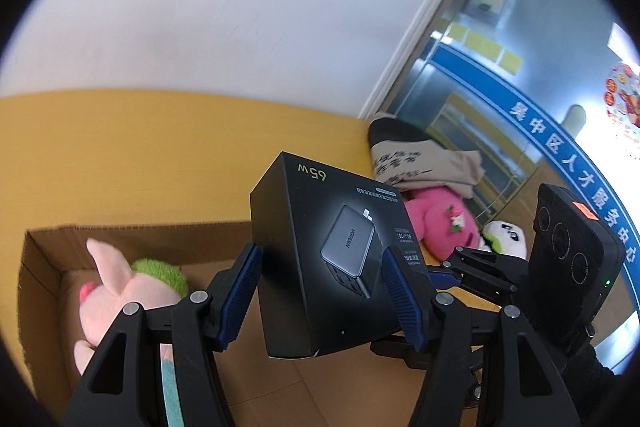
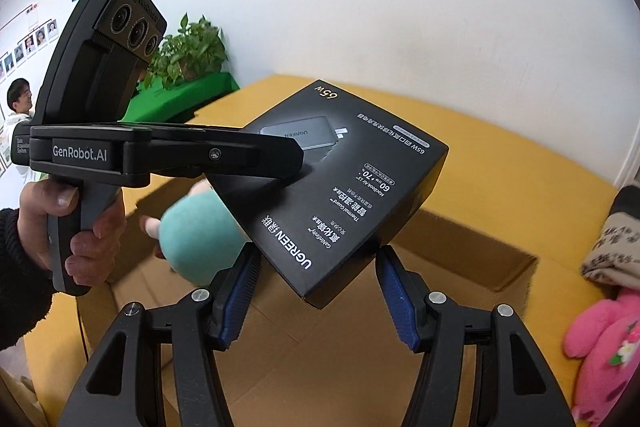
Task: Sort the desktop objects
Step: 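Lift the charger box with both tools and carry it toward the cardboard box, then lower the charger box into the cardboard box and open both tools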
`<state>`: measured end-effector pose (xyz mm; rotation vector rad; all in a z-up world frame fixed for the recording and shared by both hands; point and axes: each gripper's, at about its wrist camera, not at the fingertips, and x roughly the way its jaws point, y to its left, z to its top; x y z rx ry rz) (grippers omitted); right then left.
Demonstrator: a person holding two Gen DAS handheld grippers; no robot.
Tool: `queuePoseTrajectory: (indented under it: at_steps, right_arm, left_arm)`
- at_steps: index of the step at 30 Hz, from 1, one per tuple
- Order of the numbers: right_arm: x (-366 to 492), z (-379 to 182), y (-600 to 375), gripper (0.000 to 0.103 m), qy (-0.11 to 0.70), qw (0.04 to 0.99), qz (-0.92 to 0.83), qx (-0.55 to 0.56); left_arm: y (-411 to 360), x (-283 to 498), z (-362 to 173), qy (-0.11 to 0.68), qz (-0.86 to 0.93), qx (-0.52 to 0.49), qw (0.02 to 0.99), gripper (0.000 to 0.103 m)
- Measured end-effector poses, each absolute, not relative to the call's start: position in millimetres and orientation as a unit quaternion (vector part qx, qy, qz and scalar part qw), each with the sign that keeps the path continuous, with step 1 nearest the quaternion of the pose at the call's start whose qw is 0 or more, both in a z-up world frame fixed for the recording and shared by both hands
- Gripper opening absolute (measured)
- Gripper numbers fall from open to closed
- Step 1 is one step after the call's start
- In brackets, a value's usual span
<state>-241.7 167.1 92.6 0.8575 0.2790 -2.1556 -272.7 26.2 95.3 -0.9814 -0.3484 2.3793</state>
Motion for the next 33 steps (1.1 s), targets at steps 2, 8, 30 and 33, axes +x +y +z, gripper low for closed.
queuePoseTrajectory:
  at_steps: [2, 8, 30, 33]
  right_arm:
    - [-243.0, 84.1, 159.3, 0.065, 0.109, 0.394, -0.842, 0.352]
    - [-263.5, 46.3, 157.1, 0.065, 0.102, 0.397, -0.82, 0.399]
    - [-269.3, 24.3, 169.8, 0.086, 0.108, 0.314, -0.818, 0.47]
    - [-231.2, 60.6, 184.5, 0.093, 0.119, 0.307, -0.843, 0.425]
  left_arm:
    - [24.8, -279.1, 84.0, -0.134, 0.878, -0.379, 0.26, 0.061]
    - [27.0, -299.2, 53.3, -0.137, 0.861, -0.43, 0.235, 0.062]
    - [32.5, -271.0, 63.0, -0.05, 0.893, -0.429, 0.124, 0.061]
    - [21.4, -231.4, 99.3, -0.055, 0.917, -0.377, 0.118, 0.063]
